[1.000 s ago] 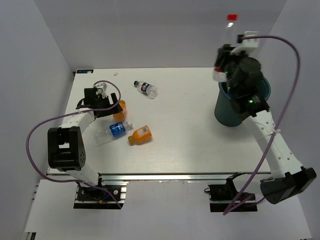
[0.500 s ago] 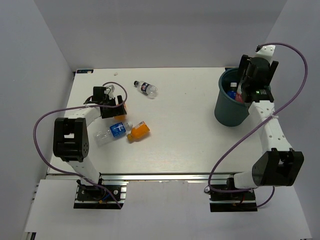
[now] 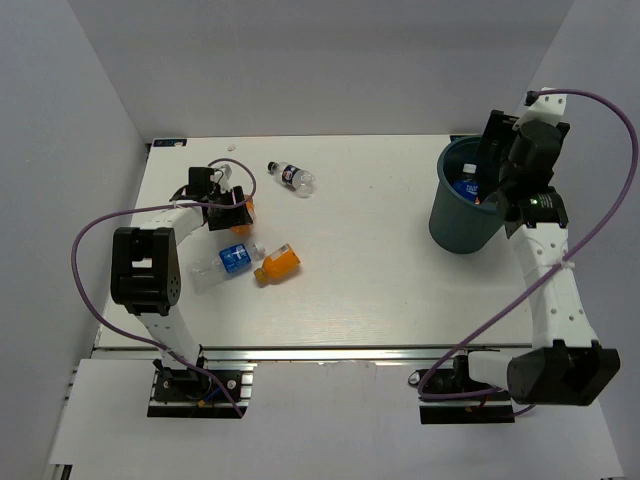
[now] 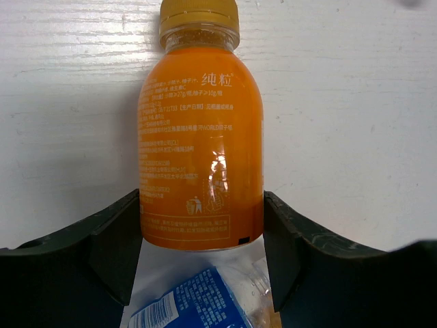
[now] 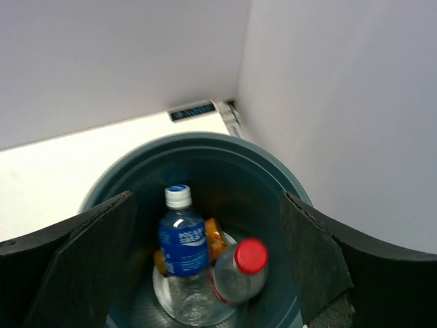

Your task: Put the plastic bottles in the bin

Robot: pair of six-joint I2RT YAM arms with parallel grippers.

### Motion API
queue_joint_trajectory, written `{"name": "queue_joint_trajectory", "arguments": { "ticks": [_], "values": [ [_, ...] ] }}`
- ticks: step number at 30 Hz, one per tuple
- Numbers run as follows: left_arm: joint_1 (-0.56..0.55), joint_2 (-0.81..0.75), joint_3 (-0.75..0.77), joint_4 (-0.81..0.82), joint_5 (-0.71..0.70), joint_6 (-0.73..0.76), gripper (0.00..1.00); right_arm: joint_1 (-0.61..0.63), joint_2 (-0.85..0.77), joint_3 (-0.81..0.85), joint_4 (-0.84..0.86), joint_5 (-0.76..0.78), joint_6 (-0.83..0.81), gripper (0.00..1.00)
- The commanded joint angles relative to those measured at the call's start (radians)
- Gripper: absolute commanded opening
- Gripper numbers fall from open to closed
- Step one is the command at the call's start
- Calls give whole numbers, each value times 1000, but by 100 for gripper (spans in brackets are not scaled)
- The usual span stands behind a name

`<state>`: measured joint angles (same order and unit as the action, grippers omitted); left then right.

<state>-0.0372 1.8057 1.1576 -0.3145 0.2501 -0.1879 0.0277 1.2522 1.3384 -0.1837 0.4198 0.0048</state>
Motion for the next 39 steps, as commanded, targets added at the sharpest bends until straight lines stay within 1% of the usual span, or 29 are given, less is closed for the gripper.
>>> {"name": "queue_joint_trajectory", "arguments": {
  "ticks": [1, 2, 3, 4, 5, 7, 8, 9, 10, 11, 13, 14, 16, 17, 18, 19, 20, 22, 23, 24, 26, 30, 31, 36, 39],
  "values": [
    [-6, -19, 47, -12, 31, 8, 45, 0, -79, -1, 10, -163, -5, 89],
    [-4, -25, 65, -18, 35, 13, 42, 1, -103, -2, 6, -309, -35, 89],
    [-4, -35, 76, -23, 50, 21, 36, 1, -112, 1, 1, -397, -48, 89],
    [-7, -61, 89, -29, 70, 51, 28, 8, -117, 5, -20, -492, -61, 89],
    [-10, -75, 102, -32, 99, 68, 26, 27, -112, 14, -40, -664, -68, 89],
    [-18, -136, 125, -26, 216, 123, 25, 49, -96, 57, -107, -839, -92, 89],
    [-33, -160, 126, -12, 263, 145, 24, 82, -80, 62, -111, -987, -92, 89],
    [-46, -184, 122, -3, 347, 168, 24, 107, -73, 53, -105, -1051, -95, 89],
    [-82, -231, 116, 8, 382, 217, 23, 136, -66, 45, -100, -1108, -120, 89],
    [-105, -255, 110, 21, 409, 234, 23, 212, -56, 35, -103, -1192, -222, 89],
    [-163, -290, 91, 14, 481, 293, 23, 309, -45, 9, -140, -1211, -384, 89],
    [-220, -321, 83, 6, 495, 303, 22, 390, -31, 1, -198, -1189, -557, 89],
    [-286, -347, 51, 8, 534, 309, 18, 442, -11, -1, -284, -1181, -752, 89],
    [-303, -373, 39, 21, 546, 306, 18, 466, 4, -5, -339, -1173, -904, 89],
    [-320, -385, 30, 23, 552, 301, 18, 472, 10, -13, -347, -1162, -949, 89],
    [-351, -408, 8, 34, 549, 289, 18, 480, 12, -27, -323, -1130, -983, 89],
    [-366, -408, 1, 31, 543, 285, 18, 483, 7, -37, -323, -1118, -983, 89],
    [-412, -436, -16, 34, 534, 262, 18, 491, -7, -62, -269, -1098, -1026, 89],
    [-426, -440, -28, 44, 528, 251, 18, 501, -32, -100, -248, -1101, -1043, 89],
    [-440, -448, -36, 57, 532, 225, 18, 509, -45, -122, -228, -1107, -1112, 89],
    [-478, -451, -42, 58, 529, 212, 18, 532, -75, -171, -224, -1104, -1175, 89],
    [-518, -457, -49, 52, 492, 197, 17, 546, -80, -179, -269, -1105, -1244, 89],
    [-526, -459, -50, 55, 497, 197, 17, 548, -68, -174, -314, -1112, -1279, 89],
    [-563, -486, -73, 81, 525, 197, 17, 561, -13, -157, -349, -1099, -1286, 89],
    [-569, -505, -73, 75, 523, 199, 17, 578, 35, -121, -402, -1092, -1313, 89]
  ]
}}
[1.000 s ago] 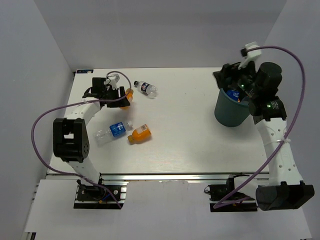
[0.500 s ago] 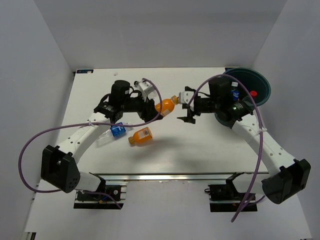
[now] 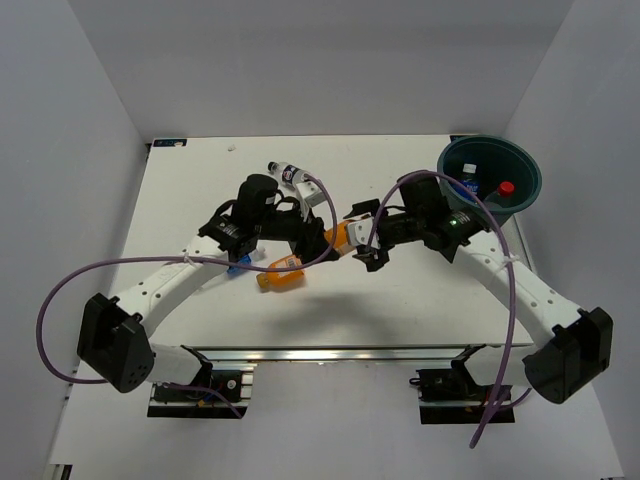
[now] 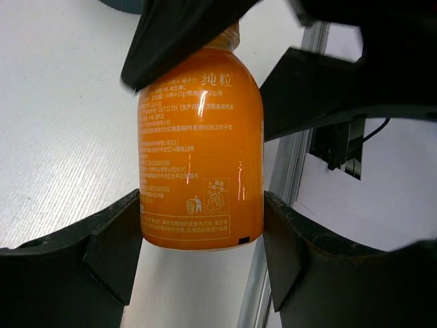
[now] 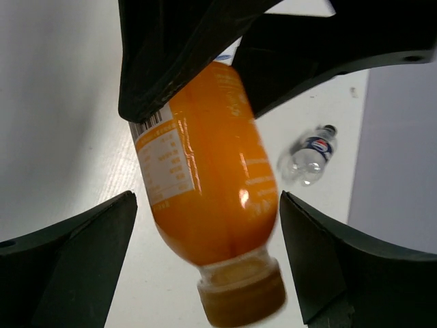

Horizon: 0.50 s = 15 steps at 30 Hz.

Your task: Put the plastic bottles in the bin

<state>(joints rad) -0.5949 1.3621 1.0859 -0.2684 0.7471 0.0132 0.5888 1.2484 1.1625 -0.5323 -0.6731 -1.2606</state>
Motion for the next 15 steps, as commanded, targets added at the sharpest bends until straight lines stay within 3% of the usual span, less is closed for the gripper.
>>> {"name": "queue_joint_trajectory", "arguments": {
  "ticks": [1, 10, 14, 15],
  "values": [
    [-11, -70, -1, 32, 28, -4, 17, 20, 51, 68, -86, -6, -49, 89],
    [-14, -78, 17, -5, -64, -2, 17, 42, 86, 86, -63, -126, -43, 82],
    [-14, -78, 20, -2, -58, -4, 24, 45, 72, 68, 4, -145, 3, 40],
    [-14, -83, 20, 1, -55, -33, 29, 46, 66, 63, 35, -134, 18, 36]
  ]
}}
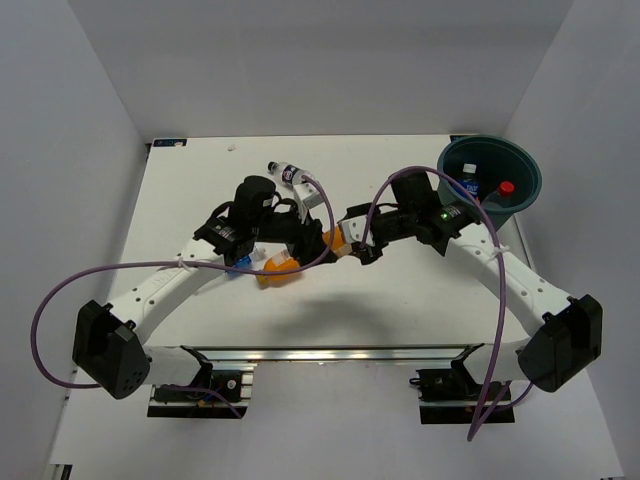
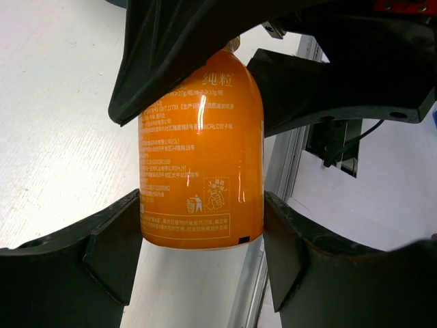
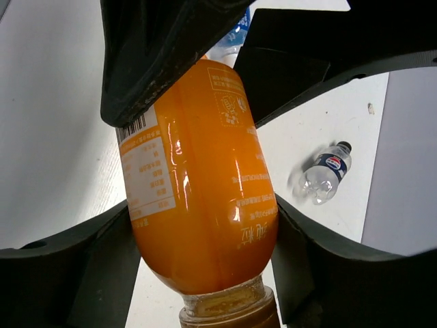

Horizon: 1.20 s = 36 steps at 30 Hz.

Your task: Put the plastic bottles in the bin

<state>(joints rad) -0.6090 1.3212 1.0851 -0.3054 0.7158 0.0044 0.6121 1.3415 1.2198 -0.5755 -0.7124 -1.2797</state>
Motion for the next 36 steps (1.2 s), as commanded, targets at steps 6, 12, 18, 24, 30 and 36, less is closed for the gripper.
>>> {"name": "queue_joint_trajectory", "arguments": {
  "ticks": [6, 12, 18, 24, 30, 36],
  "values": [
    [-1, -80, 13, 51, -36, -12, 79, 23, -28, 12, 88, -38, 68, 16],
    [0, -137, 6, 55, -250, -46, 98, 20, -45, -3, 160, 173, 209, 6],
    [41, -200, 15, 55, -756, -204, 98, -41, -99, -40, 414, 437, 477, 4],
    [355, -200, -51, 37, -781, -457, 98, -271, -131, 30, 528, 671, 866, 10],
    [597, -64, -79, -100, -863, -721, 98, -489, -70, 113, 403, 1074, 1181, 18],
    [681, -126, -181, -34, -866, -768, 98, -667, -35, 104, 368, 1025, 1269, 77]
  ]
}}
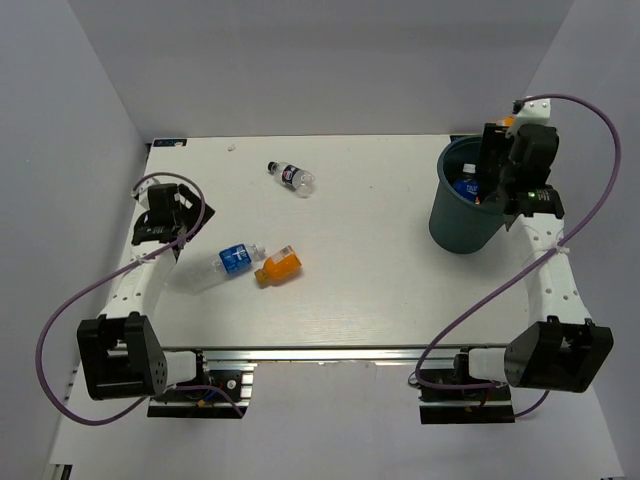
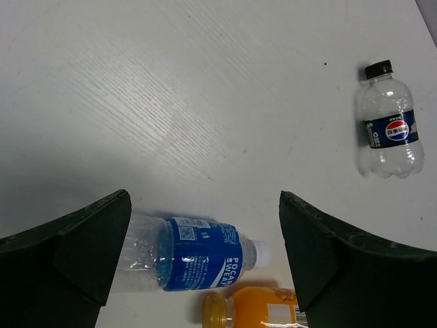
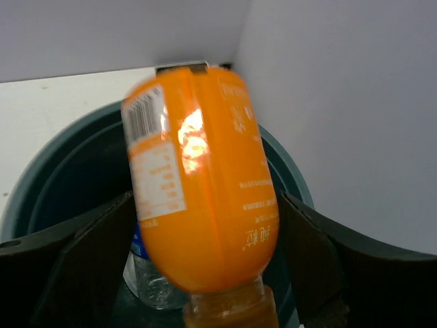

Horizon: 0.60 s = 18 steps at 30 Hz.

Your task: Put the plastic bottles in the bin

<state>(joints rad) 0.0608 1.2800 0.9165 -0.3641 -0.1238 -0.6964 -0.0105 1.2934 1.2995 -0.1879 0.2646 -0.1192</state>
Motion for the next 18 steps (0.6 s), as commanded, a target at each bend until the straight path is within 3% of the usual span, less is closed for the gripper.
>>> {"name": "queue_joint_trajectory", "arguments": {
  "ticks": [1, 9, 11, 12, 16, 18],
  "values": [
    [11, -97, -21, 36, -33, -69, 98, -49, 12, 24, -21, 41, 101, 88],
    [14, -202, -65, 10, -181, -74, 98, -48, -28, 88, -31, -209, -13, 89],
    [13, -226, -71, 4, -181, -75, 98, -10, -22, 125, -105, -380, -149, 89],
    [13, -229, -73, -1, -181, -89, 98, 30, -20, 141, -135, -421, -216, 89],
    [13, -238, -79, -24, -183, -115, 98, 472, -10, 58, -179, -268, -543, 89],
    [14, -237, -79, -36, -181, -133, 98, 570, 12, 34, -220, -309, -673, 89]
  ]
}}
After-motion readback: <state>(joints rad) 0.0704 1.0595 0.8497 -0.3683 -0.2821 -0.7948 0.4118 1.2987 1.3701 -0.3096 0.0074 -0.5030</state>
